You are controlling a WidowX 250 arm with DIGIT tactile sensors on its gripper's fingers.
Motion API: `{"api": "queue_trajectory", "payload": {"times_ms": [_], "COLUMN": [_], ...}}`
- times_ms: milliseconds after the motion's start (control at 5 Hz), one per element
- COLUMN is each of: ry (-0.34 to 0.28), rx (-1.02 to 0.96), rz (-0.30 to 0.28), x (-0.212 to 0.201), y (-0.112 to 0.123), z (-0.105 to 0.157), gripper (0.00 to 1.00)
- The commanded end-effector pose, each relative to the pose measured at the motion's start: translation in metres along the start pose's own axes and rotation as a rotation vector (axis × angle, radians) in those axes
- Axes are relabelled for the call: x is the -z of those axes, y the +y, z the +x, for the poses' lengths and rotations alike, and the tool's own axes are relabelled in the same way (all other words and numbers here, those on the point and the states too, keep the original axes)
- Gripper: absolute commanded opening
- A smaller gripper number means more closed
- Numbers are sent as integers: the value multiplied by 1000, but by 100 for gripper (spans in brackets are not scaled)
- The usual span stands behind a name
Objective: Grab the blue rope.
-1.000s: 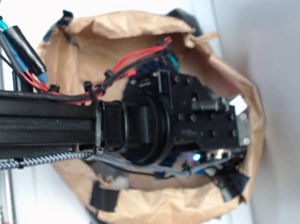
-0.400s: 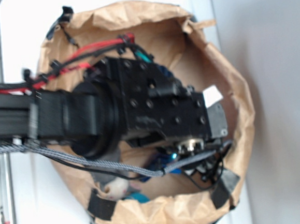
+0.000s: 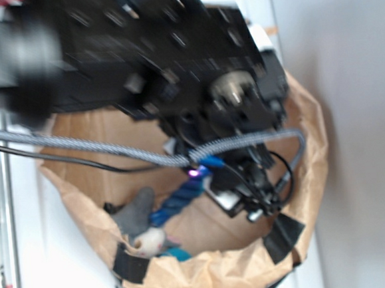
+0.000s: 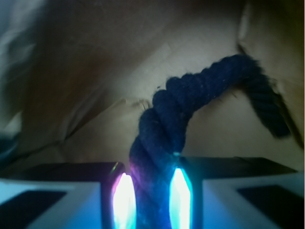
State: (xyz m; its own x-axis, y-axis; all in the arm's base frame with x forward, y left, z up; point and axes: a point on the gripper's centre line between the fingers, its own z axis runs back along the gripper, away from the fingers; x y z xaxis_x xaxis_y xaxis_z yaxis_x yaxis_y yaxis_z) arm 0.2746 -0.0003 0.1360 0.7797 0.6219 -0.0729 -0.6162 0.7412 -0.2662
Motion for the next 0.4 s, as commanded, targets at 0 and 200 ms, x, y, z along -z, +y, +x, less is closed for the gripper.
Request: {"api": "queue_trajectory", "payload": {"times_ms": [0,200], "ry": [-127,-228], "rx": [24,130], "rz": [-31,50], "x": [-57,-49], "y": [13,10], "z": [-11,-19], "gripper": [0,100]}}
